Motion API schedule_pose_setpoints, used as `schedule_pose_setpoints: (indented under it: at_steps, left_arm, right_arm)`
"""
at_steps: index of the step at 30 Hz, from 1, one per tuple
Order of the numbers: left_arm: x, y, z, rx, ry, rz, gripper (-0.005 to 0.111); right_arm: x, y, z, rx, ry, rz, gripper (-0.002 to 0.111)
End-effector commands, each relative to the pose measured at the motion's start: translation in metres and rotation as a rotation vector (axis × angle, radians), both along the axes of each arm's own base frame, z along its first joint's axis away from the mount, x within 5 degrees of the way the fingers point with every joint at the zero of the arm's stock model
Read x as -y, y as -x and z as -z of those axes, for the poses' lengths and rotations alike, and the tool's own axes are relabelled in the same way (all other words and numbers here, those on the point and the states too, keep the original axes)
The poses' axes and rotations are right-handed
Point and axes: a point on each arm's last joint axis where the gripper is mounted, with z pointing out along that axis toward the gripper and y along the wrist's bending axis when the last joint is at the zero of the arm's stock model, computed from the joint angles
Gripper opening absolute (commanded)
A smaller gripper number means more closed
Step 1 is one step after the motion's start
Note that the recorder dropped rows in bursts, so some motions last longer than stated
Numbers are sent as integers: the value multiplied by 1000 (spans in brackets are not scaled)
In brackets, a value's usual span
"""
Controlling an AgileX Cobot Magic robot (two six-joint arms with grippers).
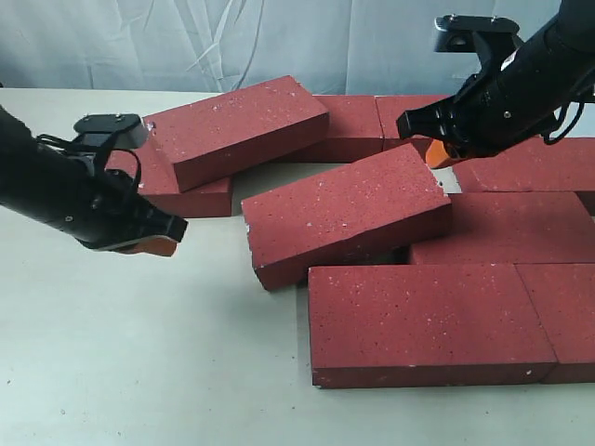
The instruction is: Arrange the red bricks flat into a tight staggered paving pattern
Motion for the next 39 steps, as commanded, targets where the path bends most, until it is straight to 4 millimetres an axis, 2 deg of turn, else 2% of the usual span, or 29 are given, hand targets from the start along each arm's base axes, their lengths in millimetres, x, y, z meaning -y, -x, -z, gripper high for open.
schedule_pose_setpoints:
  at_steps: [1,5,10,14,22,33,39]
  left_arm:
    - [24,-6,9,9,-37,120,0]
    - [46,-17,5,61,-42,190,0]
    - [65,-31,15,22,-32,226,0]
    - [71,-35,23,-38,-15,241,0]
    - [91,-28,9,-67,21,363,0]
    - [122,-3,10,27,-28,642,0]
    - [123,-8,12,98,-72,642,0]
  right_arm:
    - [0,0,0,7,33,-27,-1]
    - [4,-1,0,13,89,-53,-1]
    - [11,-3,-16,-13,193,-79,-1]
    - [11,-5,-4,-65,214,-89,-1]
    - [9,-9,16,-154,214,-94,-1]
    - [5,-8,16,-158,172,-89,-1]
    - [3,-10,15,-144,143,-82,-1]
